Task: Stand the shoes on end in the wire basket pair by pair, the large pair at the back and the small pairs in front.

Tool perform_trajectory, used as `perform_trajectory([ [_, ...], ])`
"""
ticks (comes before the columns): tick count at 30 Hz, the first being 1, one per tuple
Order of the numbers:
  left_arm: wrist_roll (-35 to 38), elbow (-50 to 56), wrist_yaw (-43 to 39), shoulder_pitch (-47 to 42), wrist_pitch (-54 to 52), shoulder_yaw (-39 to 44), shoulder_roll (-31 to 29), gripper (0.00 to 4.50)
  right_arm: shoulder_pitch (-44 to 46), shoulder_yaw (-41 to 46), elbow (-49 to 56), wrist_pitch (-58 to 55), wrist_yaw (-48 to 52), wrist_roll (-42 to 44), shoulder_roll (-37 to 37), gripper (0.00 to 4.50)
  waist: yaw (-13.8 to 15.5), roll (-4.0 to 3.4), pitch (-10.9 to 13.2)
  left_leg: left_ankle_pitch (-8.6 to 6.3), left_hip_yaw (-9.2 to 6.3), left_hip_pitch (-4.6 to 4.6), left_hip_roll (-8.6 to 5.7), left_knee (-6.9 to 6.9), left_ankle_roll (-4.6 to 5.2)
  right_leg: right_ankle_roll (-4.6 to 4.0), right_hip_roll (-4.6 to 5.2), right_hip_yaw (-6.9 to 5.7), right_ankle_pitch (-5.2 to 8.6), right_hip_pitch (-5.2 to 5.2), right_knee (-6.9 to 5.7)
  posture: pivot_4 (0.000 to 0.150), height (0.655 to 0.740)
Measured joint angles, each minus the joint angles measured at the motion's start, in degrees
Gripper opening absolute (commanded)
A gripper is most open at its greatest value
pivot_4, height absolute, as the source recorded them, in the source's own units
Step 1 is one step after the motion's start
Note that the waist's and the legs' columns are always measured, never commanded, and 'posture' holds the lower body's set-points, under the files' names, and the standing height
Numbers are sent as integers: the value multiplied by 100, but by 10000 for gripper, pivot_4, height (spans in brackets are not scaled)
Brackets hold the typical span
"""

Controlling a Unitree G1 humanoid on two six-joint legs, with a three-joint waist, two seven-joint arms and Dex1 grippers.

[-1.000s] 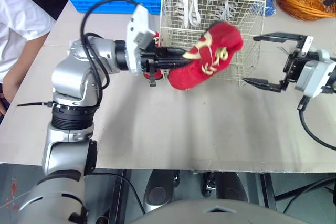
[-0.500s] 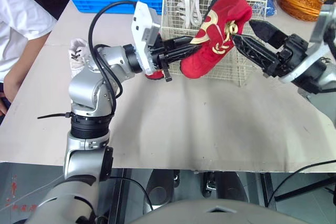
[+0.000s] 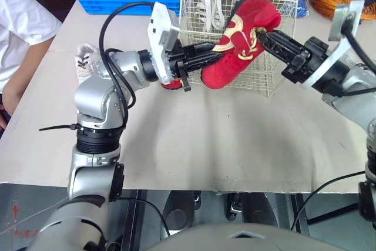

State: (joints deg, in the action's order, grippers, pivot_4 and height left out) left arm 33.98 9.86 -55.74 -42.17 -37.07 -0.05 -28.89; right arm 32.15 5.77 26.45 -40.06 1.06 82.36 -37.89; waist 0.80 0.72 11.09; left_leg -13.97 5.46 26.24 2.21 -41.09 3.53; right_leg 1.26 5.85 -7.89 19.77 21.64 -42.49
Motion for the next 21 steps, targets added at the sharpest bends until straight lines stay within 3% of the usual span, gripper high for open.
perform_trajectory([
  [5, -69, -92, 108, -41, 171, -3, 53, 44395, 552, 340, -103, 236, -590, 127, 374, 0, 5, 0, 0, 0, -1, 1, 0, 3, 0, 0, -1, -1, 0, 1, 2, 1500, 6860],
  [12, -115, -154, 247, -14, 273, 299, -236, 44395, 701, 673, -606, 701, -1391, -883, 866, 0, -9, -1, 0, 0, 8, 1, 0, 12, -1, 0, -1, 5, 0, 10, 1, 1500, 6860],
  [21, -90, 349, 637, 67, 249, 538, -475, 44395, 232, 341, -662, 682, -1539, -2537, 1261, 0, -10, -3, 0, 1, 13, 0, 0, 21, -1, 0, -1, 11, 0, 14, 5, 1500, 6860],
])
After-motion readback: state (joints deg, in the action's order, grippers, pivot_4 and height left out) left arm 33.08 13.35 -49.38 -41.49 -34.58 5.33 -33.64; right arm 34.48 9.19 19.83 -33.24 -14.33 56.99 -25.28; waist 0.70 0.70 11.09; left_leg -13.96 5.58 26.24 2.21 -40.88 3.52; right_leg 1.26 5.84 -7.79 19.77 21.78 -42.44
